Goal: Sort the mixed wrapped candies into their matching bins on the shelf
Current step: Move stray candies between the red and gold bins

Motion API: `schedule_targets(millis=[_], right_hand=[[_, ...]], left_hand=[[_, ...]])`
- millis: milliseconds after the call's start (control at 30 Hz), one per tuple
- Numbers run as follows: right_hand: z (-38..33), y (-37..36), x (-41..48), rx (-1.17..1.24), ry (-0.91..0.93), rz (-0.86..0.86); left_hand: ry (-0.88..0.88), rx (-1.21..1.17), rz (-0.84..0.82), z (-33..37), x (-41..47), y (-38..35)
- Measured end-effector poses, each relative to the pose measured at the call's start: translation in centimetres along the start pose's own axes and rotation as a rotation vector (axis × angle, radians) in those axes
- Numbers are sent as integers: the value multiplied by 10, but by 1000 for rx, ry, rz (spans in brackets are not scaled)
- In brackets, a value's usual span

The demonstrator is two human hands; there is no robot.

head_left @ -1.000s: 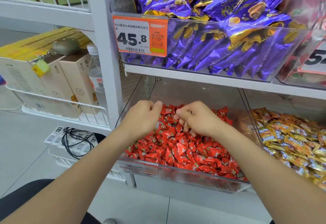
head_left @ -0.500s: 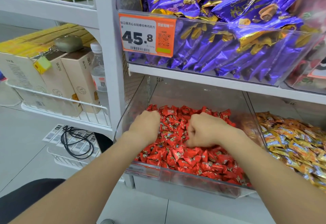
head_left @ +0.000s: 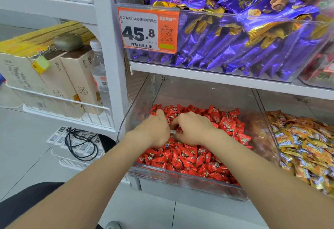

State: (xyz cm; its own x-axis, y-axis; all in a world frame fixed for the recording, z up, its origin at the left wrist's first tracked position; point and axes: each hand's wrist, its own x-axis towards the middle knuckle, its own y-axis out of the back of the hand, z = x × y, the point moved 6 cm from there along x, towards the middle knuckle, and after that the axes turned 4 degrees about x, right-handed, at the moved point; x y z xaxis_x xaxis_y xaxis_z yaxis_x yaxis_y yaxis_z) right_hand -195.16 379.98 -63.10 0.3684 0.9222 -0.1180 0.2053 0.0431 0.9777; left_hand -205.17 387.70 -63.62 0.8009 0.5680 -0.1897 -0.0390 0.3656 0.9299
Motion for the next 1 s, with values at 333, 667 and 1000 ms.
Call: schedule_targets(millis=[333,667,1000], right_hand=[[15,18,0,411,-141,90],[-6,17,-14,410,84,-40],[-25,2,-14,100,63,-104]], left_hand=[[98,-756,23,7,-20,32],[-21,-659,54,4,-46,49],[-56,111,-67,-2,-54,31]])
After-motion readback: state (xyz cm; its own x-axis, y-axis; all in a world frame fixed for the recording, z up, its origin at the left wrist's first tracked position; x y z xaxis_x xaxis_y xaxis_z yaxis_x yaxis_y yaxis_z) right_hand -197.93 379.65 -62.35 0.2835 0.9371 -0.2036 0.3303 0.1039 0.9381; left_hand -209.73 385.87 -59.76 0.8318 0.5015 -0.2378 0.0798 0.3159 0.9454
